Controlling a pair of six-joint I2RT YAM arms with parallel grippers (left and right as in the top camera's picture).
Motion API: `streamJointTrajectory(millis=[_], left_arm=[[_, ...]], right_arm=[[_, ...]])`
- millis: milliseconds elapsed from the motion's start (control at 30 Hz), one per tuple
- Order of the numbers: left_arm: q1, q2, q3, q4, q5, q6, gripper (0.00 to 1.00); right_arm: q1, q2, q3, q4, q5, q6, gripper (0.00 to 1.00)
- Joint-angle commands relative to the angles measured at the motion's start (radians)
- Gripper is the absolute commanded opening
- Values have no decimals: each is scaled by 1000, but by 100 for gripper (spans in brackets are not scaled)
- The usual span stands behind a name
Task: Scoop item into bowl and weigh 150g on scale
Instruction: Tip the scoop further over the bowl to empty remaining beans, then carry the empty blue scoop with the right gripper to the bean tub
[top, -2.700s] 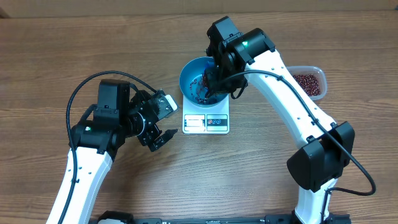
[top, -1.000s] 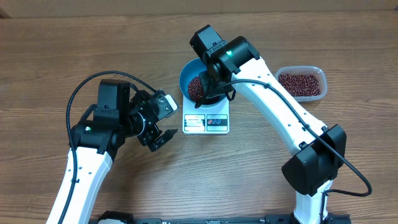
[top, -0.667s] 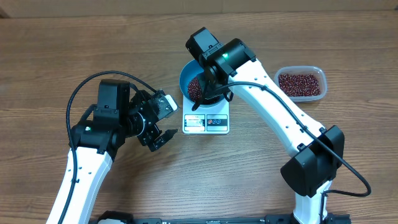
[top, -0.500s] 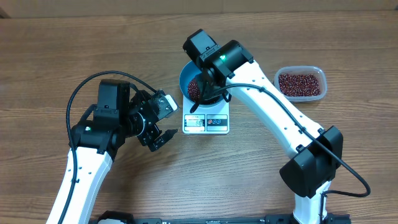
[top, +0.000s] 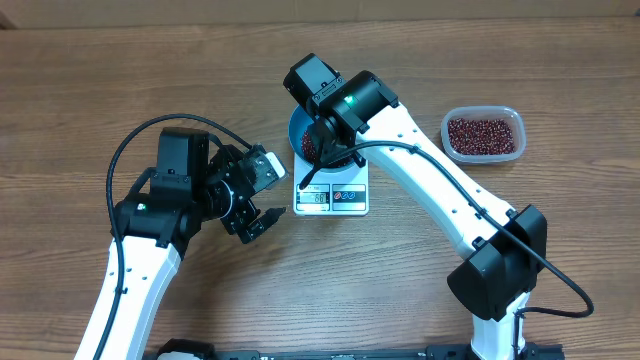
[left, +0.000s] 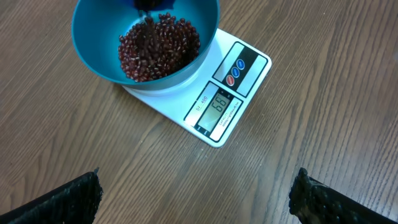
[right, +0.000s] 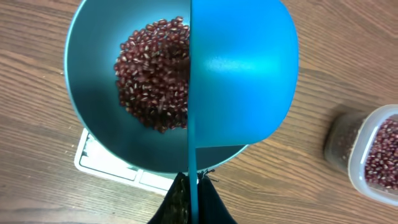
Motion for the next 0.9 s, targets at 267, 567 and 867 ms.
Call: streamJointTrajectory(millis=[267,567,867], left_arm=[[4,5,-6,-1,2,19,99],[4,5,-6,0,2,19,100],[4,5,-6,0,2,19,100]], right_arm=[[22,-7,1,7,83,0,4],[58,-7,1,8,123,0,4],[74,-7,1,14,173,0,4]])
